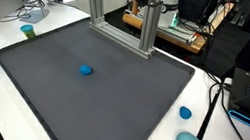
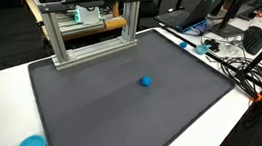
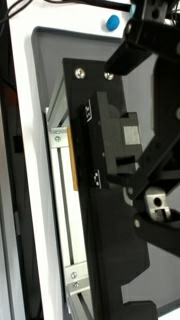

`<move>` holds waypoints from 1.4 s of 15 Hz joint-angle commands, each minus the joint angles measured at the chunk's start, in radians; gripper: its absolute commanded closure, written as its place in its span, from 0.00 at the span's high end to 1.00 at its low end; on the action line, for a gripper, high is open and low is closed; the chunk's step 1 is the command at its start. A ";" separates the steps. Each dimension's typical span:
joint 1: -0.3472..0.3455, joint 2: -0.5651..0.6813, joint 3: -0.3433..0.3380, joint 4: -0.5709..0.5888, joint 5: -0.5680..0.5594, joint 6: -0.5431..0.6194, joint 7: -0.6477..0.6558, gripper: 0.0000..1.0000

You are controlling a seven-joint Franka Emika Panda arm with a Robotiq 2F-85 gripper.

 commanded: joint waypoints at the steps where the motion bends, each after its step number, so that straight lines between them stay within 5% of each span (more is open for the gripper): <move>1: -0.002 0.005 0.008 -0.001 0.003 0.018 -0.006 1.00; 7: -0.013 0.006 0.041 -0.015 -0.075 0.084 0.000 1.00; 21: -0.003 0.079 0.027 -0.055 -0.056 0.189 -0.004 1.00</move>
